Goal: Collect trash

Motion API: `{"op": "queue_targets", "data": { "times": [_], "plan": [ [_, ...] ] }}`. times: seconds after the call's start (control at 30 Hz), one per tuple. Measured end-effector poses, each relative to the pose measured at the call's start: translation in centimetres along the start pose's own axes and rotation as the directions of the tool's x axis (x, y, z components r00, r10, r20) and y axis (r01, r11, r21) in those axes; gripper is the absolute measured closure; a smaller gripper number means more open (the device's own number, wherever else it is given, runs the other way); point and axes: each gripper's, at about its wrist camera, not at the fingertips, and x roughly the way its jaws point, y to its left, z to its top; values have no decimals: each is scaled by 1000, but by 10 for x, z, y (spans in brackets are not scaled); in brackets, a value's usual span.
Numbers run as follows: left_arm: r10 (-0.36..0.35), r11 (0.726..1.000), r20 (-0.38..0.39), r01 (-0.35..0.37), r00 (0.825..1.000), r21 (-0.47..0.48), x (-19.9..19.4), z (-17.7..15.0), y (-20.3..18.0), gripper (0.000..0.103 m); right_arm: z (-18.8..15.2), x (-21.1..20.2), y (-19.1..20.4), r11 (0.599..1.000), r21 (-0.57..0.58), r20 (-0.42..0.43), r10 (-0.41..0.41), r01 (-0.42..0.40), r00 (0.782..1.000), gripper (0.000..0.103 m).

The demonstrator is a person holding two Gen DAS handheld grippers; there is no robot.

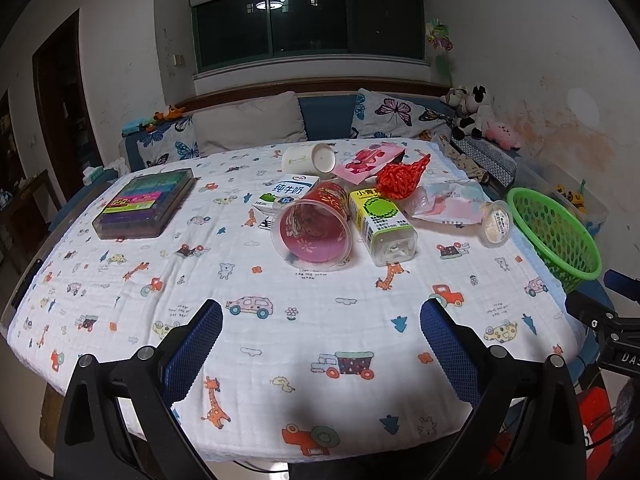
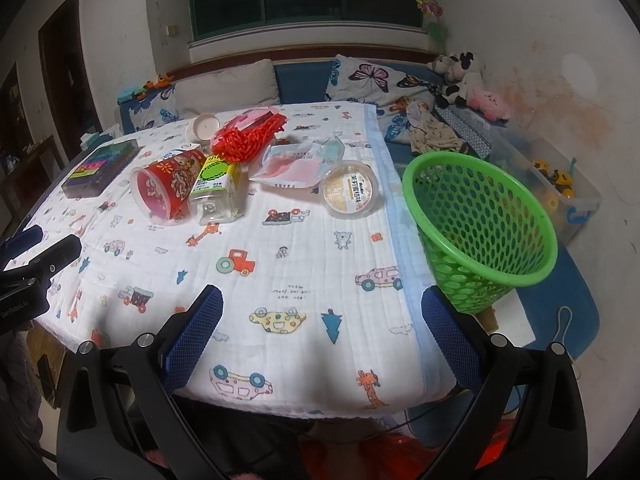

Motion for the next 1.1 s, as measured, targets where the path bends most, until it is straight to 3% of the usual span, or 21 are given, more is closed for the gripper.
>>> {"op": "queue_targets", "data": {
  "times": [1.1],
  "plan": [
    [7, 1000, -28, -7, 1000, -4, 27, 11, 3, 7, 8, 22, 2, 1000, -9, -13, 14, -14, 1000, 4]
  ]
}}
